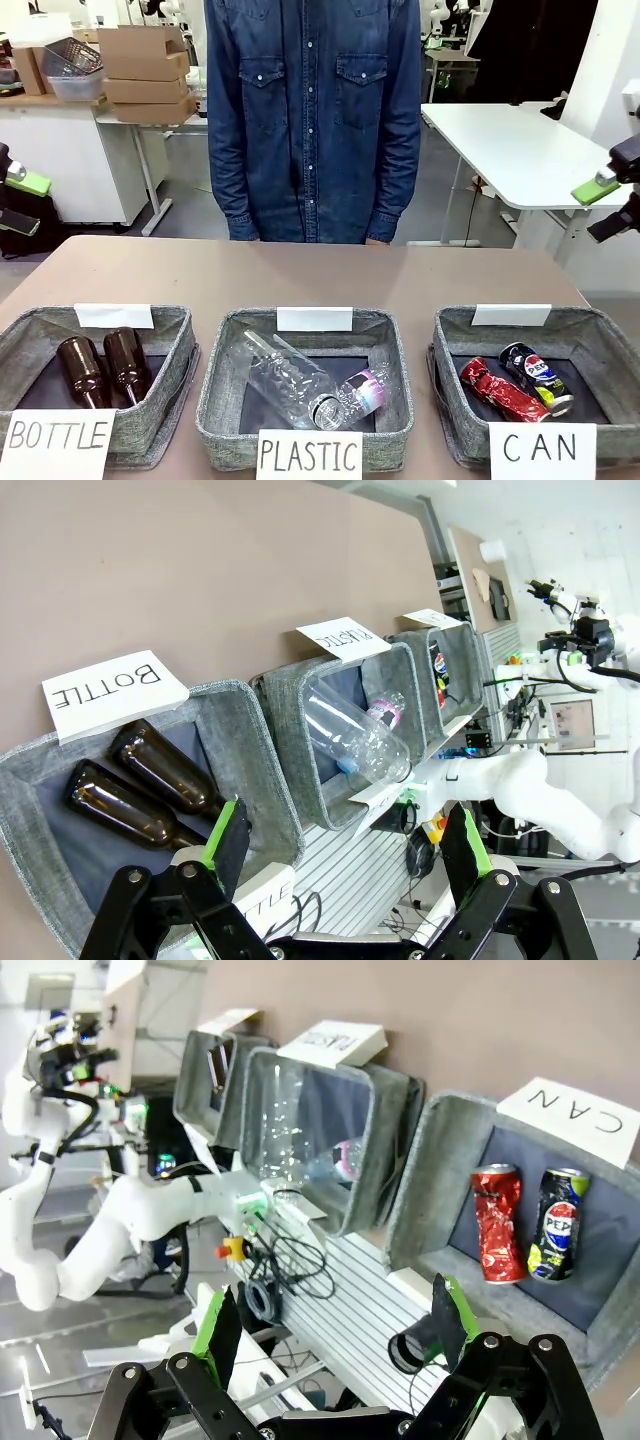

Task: Sort the can waste into the basket.
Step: Pick up the can waste from the table and place it in the right Fabric basket.

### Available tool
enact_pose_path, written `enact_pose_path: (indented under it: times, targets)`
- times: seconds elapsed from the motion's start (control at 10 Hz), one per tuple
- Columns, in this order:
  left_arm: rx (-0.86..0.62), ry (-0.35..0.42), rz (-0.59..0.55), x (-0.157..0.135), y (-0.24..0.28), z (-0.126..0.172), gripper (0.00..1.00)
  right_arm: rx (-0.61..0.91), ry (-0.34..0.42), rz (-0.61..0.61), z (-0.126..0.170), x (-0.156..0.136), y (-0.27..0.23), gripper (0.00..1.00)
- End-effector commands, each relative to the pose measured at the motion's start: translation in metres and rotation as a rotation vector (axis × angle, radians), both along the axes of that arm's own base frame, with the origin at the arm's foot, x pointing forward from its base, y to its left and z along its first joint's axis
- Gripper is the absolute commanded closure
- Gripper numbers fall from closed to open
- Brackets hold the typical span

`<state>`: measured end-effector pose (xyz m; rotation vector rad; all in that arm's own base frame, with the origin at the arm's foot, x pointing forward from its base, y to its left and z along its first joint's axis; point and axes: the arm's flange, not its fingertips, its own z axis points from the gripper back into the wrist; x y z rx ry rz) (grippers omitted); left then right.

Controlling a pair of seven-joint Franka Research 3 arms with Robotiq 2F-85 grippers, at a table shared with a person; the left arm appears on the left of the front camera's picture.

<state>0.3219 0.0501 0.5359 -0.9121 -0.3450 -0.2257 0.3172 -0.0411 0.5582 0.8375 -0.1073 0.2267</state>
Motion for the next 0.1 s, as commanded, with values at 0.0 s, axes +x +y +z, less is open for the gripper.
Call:
enact_pose_path:
  times: [0.0]
  targets:
    - [0.001, -0.014, -0.012, -0.001, 0.0019, 0.0001, 0.0, -0.005, -0.017, 0.007, -0.0025, -0.003, -0.0016, 0.0]
